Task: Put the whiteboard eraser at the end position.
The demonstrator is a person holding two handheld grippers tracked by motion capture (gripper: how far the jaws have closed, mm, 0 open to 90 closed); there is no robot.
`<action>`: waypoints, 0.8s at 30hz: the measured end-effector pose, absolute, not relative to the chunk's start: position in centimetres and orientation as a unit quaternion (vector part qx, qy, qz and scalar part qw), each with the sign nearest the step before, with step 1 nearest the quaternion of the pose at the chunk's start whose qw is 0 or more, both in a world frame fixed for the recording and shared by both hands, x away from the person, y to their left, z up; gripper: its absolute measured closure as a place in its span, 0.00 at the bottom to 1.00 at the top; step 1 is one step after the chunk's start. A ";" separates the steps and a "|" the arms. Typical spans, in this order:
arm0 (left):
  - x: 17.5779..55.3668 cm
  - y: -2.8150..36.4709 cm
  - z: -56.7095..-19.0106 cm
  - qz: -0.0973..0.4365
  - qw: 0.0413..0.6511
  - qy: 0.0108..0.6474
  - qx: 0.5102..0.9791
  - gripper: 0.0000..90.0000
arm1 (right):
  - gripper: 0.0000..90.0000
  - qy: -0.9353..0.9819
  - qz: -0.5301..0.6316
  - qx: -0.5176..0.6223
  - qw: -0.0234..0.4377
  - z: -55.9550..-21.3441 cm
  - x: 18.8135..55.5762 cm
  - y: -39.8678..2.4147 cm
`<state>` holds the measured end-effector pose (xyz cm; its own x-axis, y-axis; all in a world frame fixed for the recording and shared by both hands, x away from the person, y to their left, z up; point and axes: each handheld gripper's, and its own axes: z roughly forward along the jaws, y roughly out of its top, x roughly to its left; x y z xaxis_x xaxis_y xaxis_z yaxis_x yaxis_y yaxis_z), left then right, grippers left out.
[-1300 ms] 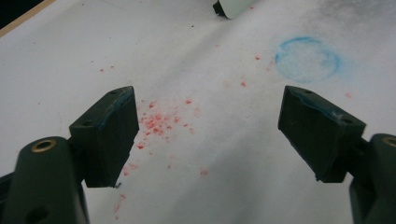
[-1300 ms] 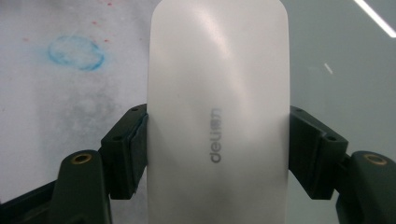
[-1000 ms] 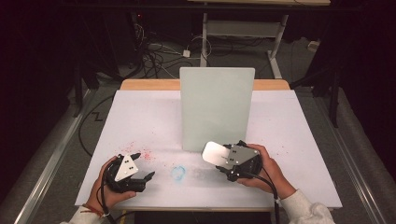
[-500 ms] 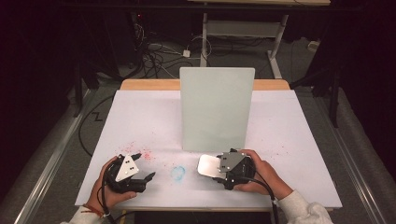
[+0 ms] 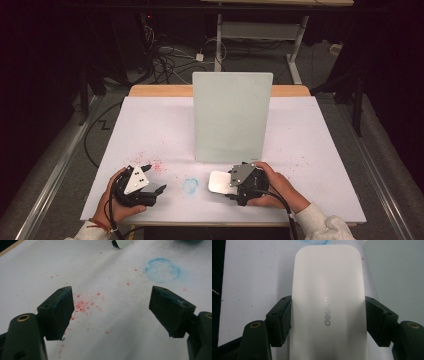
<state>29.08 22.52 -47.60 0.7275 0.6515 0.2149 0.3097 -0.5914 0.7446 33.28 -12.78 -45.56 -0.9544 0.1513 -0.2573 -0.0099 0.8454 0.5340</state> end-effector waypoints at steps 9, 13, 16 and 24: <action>29.1 22.5 -47.7 0.239 0.354 0.278 0.861 0.22 | 0.34 0.940 0.301 0.050 0.151 -45.5 33.5 -13.0; 29.1 22.5 -47.7 0.239 0.354 0.279 0.860 0.22 | 0.35 0.940 0.300 0.048 0.153 -45.4 33.3 -13.1; 29.1 22.5 -47.7 0.239 0.354 0.279 0.860 0.22 | 0.36 0.939 0.303 0.049 0.153 -45.3 33.3 -13.1; 29.1 22.5 -47.7 0.238 0.355 0.279 0.860 0.22 | 0.37 0.934 0.317 0.052 0.155 -44.7 33.2 -13.4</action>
<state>29.12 22.46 -47.68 0.7306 0.6491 0.2119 0.3112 -0.5928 0.7428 33.17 -13.43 -44.74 -0.9463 0.1957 -0.2572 -0.0012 0.7938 0.6082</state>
